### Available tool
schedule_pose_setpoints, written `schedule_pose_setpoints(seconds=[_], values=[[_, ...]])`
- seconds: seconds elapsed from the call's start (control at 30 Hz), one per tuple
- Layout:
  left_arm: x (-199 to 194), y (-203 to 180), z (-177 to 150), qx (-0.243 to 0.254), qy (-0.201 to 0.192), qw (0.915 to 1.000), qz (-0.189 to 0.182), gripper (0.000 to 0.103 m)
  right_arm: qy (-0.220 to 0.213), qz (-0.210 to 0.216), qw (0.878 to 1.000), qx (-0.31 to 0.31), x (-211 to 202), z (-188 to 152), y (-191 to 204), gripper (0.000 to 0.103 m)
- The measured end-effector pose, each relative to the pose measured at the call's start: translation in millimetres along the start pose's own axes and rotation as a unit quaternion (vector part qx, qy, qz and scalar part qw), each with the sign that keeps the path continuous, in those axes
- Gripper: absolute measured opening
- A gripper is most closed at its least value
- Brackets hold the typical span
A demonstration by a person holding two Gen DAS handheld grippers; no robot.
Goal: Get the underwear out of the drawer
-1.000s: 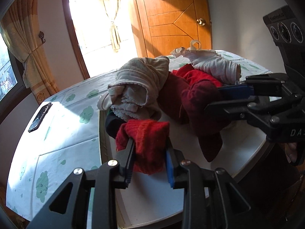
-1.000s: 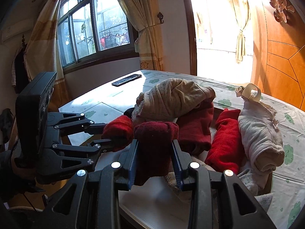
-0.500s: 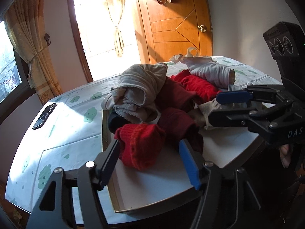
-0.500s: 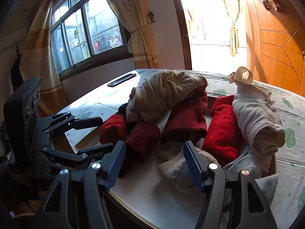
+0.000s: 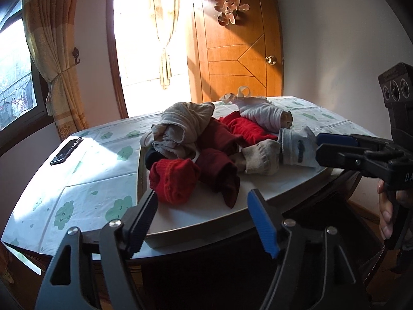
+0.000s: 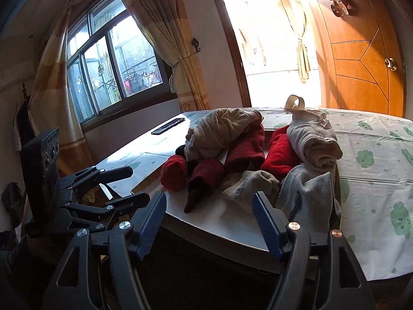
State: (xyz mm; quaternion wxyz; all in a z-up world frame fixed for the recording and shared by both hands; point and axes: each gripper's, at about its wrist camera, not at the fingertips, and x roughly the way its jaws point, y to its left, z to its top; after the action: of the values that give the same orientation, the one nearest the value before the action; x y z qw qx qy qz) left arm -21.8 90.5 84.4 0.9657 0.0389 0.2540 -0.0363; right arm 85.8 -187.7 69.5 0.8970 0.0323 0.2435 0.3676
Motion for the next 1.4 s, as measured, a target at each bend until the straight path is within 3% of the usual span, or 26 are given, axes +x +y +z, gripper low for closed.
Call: schedule_pose_setpoints(seconds=[0.4,0.77,1.4], values=[[-18.7,-7.4,-4.1,-0.004,-0.018,0.9998,0.003,0.081,-0.044,-0.015,0.999,-0.025,-36.2,-5.7,22.6,0.076],[-22.9,-10.0,-4.8,-0.007,-0.023,0.9996,0.013,0.098,-0.058,-0.014,0.998,-0.027,-45.2,-6.4,26.8,0.077],[-24.1,-11.1,-0.8,-0.012,-0.018,0.9997,0.014,0.1,-0.07,-0.012,0.997,-0.041,-51.4,-3.6,34.8,0.078]])
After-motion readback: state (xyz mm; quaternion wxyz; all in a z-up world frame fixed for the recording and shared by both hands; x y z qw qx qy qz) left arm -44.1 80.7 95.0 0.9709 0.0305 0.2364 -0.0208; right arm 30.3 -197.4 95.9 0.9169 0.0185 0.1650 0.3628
